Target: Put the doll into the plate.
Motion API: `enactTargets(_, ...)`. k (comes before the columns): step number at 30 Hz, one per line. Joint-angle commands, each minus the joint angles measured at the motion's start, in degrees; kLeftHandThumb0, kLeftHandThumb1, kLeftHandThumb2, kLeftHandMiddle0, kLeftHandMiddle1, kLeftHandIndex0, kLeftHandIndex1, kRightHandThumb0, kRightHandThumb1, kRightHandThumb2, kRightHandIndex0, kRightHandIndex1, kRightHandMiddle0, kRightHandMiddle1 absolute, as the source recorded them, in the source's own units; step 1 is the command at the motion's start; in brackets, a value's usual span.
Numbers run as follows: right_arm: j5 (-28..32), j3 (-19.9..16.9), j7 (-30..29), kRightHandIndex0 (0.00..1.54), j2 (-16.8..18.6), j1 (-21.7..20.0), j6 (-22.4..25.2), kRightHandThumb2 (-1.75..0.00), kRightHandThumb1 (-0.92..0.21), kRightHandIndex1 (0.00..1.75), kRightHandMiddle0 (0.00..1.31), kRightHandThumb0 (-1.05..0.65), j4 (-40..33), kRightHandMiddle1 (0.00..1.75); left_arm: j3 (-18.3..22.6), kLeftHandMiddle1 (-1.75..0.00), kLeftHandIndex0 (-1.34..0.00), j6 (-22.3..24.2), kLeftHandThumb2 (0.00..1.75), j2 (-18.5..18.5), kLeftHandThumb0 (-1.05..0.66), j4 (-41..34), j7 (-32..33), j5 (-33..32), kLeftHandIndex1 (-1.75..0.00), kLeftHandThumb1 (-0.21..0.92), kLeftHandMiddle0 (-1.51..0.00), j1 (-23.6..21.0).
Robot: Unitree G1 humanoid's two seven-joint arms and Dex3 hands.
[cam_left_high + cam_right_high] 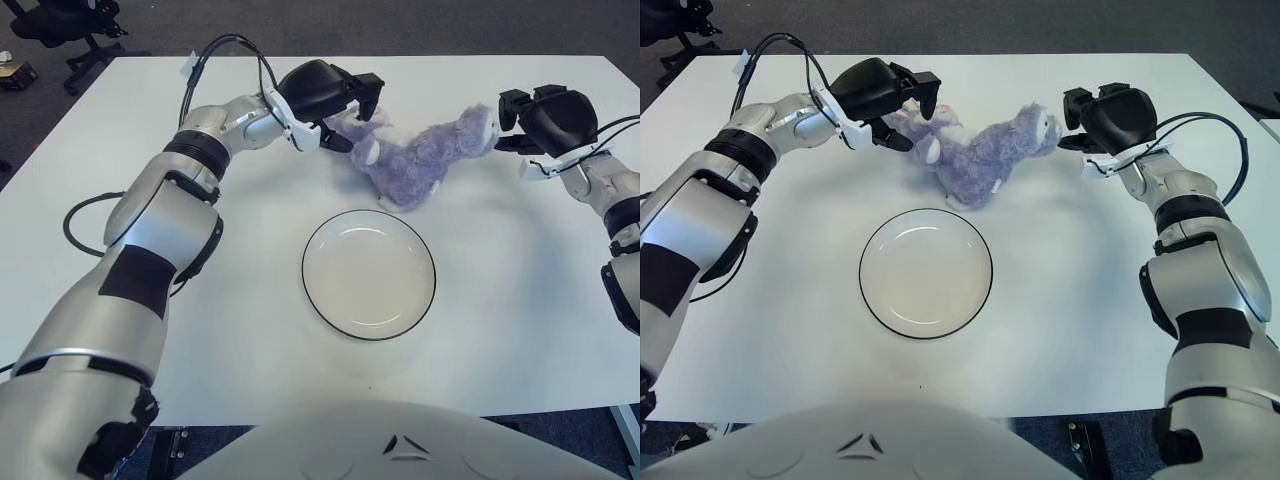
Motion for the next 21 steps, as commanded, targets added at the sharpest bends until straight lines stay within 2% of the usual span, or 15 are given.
enactTargets(1, 2.32, -1.54, 0.73, 0.43, -1.46, 0.6, 0.76, -0.14, -0.91, 1.42, 0.42, -0.45, -1.49, 1.18, 0.54, -1.75, -0.42, 0.79, 1.0, 0.57, -0.39, -0.23, -1.04, -0.55, -1.75, 0.56, -0.8, 0.91)
enactTargets(3, 2.76, -1.73, 0.94, 0.44, -1.49, 0.81, 0.98, -0.07, -0.91, 1.32, 0.38, -0.5, -1.83, 1.0, 0.54, -1.75, -0.42, 0.9, 1.0, 0.59, -0.39, -0.29, -1.19, -0.6, -1.75, 0.56, -0.79, 0.93)
enactTargets(6, 3.33, -1.98, 0.98, 0.45, -1.55, 1.21, 1.16, -0.03, -0.91, 1.24, 0.38, -0.51, -2.28, 0.9, 0.48, -1.75, -0.42, 1.08, 1.0, 0.65, -0.39, -0.21, -1.28, -0.57, -1.75, 0.56, -0.79, 0.93)
enactTargets(10, 4.04, -2.27, 0.75, 0.46, -1.93, 2.32, 0.77, -0.01, -0.9, 1.16, 0.4, -0.5, -3.12, 0.85, 0.27, -1.75, -0.41, 1.38, 0.99, 0.87, -0.39, 0.13, -1.53, -0.34, -1.75, 0.57, -0.79, 0.77)
enactTargets(13, 5.42, -3.33, 1.48, 0.47, -2.6, 4.52, -1.2, 0.0, -0.89, 1.12, 0.42, -0.49, -5.4, 0.83, -0.04, -1.75, -0.41, 1.8, 0.99, 1.12, -0.39, 0.37, -1.32, 0.14, -1.75, 0.57, -0.79, 0.68)
enactTargets(17, 8.14, -5.06, 4.34, 0.48, -3.12, 7.97, -2.72, 0.0, -0.88, 1.07, 0.43, -0.48, -9.92, 0.78, -0.82, -1.75, -0.41, 2.97, 0.98, 1.47, -0.39, 0.32, 0.36, 1.49, -1.75, 0.57, -0.79, 0.64)
enactTargets(21, 10.29, -6.9, 7.85, 0.48, -2.94, 10.4, -1.79, 0.0, -0.88, 1.03, 0.45, -0.47, -13.63, 0.75, -1.4, -1.75, -0.41, 4.42, 0.98, 1.58, -0.39, 0.32, 2.09, 2.63, -1.75, 0.58, -0.79, 0.5)
